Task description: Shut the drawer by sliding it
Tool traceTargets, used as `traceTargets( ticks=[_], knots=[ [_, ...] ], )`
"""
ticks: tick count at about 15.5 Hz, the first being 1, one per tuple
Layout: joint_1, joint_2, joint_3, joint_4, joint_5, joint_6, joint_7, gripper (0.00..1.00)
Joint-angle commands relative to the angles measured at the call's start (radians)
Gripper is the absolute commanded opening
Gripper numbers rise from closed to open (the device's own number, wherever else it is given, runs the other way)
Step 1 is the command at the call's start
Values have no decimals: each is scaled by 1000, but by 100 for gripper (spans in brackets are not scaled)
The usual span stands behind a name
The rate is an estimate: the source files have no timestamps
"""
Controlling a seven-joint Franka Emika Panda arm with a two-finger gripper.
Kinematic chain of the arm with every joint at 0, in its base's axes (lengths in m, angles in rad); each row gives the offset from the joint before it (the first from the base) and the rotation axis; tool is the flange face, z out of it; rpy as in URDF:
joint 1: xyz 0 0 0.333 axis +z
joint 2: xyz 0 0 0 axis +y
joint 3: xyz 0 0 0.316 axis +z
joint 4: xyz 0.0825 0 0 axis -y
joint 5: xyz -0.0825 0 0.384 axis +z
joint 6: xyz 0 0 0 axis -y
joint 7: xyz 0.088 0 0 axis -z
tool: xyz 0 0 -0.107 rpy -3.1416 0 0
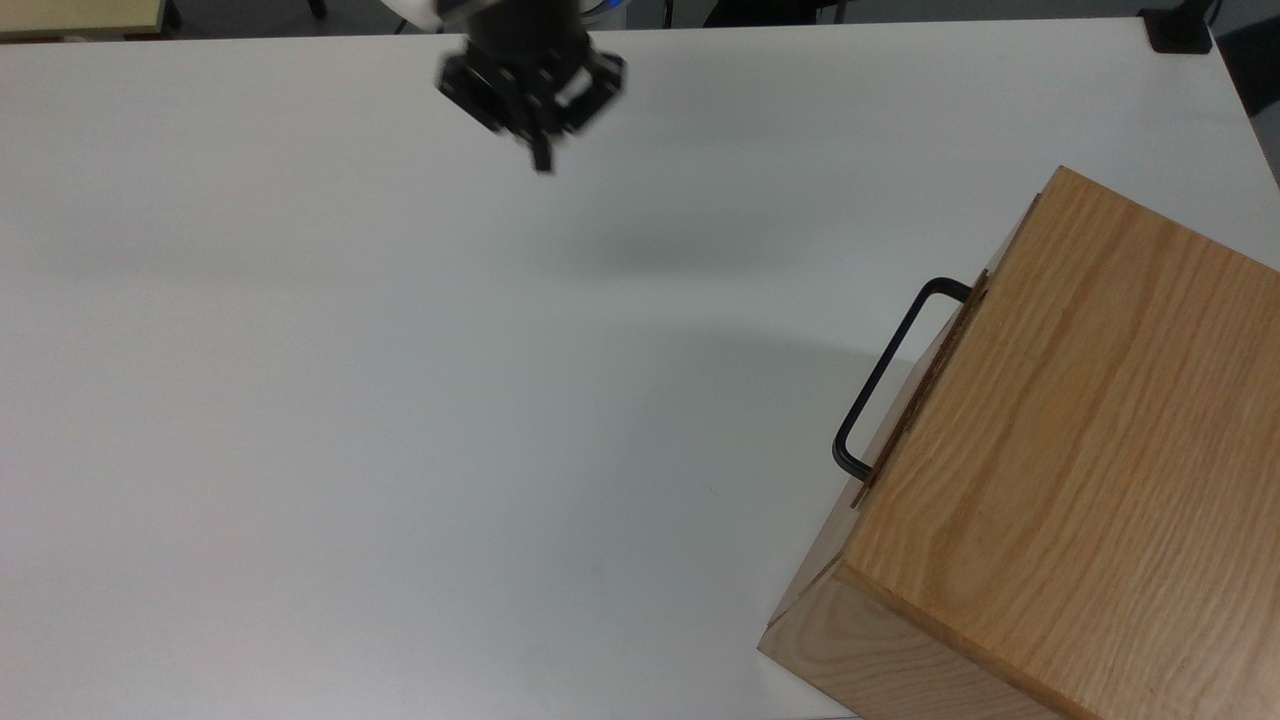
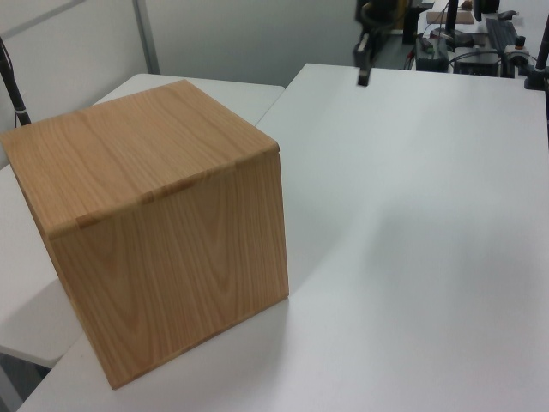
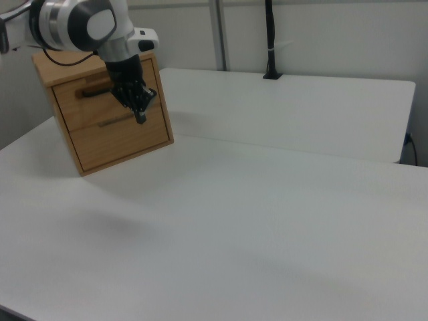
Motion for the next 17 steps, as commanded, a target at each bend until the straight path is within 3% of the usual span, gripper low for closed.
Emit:
traceTargets(
  ticks=[1,4,6,7,8,17],
  knots=[
    [-36,-111,4,-82,-23,-97,-66,4],
    [-24,-122,5,-76,-76,-150,-63,28],
    [-21,-129,7,-70,-120,-177,-63,69],
    [-19,-131,7,-67,-120,-181,-54,97],
    [-19,-131,7,-68,-120,-181,-51,100],
    [-19,-126,8,-67,-115,-178,-44,100]
  ],
)
